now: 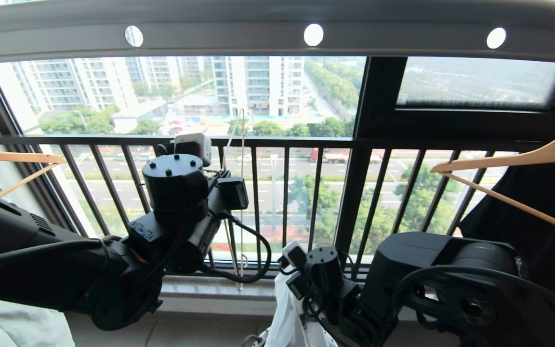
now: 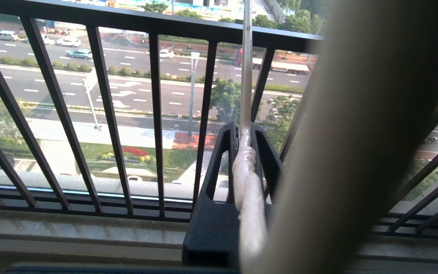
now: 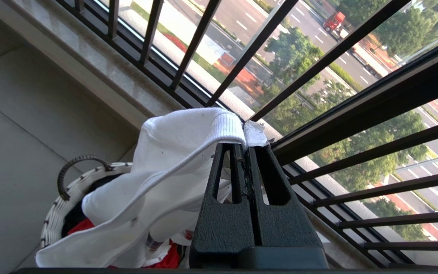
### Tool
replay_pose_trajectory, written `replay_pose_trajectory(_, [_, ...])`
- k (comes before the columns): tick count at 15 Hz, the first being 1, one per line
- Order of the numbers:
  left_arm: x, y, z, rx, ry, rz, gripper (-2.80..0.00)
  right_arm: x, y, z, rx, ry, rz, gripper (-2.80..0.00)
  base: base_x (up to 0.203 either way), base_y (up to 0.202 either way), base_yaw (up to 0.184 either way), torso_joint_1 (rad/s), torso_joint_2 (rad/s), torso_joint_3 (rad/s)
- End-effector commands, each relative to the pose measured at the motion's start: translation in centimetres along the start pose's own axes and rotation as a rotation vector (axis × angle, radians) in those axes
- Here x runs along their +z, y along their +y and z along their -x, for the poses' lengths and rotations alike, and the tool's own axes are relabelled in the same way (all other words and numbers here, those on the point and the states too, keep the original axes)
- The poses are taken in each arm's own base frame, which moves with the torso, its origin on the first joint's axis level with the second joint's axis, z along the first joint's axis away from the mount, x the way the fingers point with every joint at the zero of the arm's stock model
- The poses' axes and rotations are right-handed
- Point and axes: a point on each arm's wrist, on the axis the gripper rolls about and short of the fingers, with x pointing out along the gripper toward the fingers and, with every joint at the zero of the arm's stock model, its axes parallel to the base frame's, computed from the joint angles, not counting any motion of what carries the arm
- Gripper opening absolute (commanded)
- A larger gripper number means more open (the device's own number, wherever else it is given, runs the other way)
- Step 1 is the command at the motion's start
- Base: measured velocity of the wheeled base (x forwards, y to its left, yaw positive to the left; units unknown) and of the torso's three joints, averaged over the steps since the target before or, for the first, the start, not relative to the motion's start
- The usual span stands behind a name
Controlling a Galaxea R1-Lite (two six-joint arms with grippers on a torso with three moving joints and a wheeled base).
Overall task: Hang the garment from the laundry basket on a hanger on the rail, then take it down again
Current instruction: Put clothes in the basket
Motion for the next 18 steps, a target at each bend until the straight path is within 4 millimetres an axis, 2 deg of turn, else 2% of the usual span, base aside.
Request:
replay_pose_trajectory(1, [0.1,0.0,0.0,0.001,-0.005,0.004,-2.8,0.0,0.5,0.2,0.009,-0.003,0.007,-2.8,0.0,0.0,0.0,0.0,0.0,0.0])
replay_pose_trajectory(5, [0.1,0.0,0.0,0.002,-0.006,0.005,-2.8,-0.2,0.8,0.5,0.015,0.003,0.018,-2.8,0.0,0.0,0.0,0.0,0.0,0.0])
replay_pose_trajectory(6, [0.2,0.0,0.1,0.001,-0.006,0.003,-2.8,-0.3,0.8,0.6,0.018,0.007,0.04,0.0,0.0,0.0,0.0,0.0,0.0,0.0])
replay_pose_trajectory(12, [0.2,0.0,0.1,0.001,-0.007,0.004,-2.8,0.3,0.7,1.7,0.026,-0.003,0.053,0.0,0.0,0.0,0.0,0.0,0.0,0.0])
replay_pose_trajectory(17, [0.2,0.0,0.1,0.001,-0.007,0.004,-2.8,2.3,-0.4,3.0,0.022,-0.045,0.046,0.0,0.0,0.0,0.0,0.0,0.0,0.0])
replay_pose_trajectory(18, [0.1,0.0,0.1,0.001,-0.006,0.003,-2.8,2.5,-0.6,3.3,0.02,-0.05,0.045,-2.8,0.0,0.0,0.0,0.0,0.0,0.0])
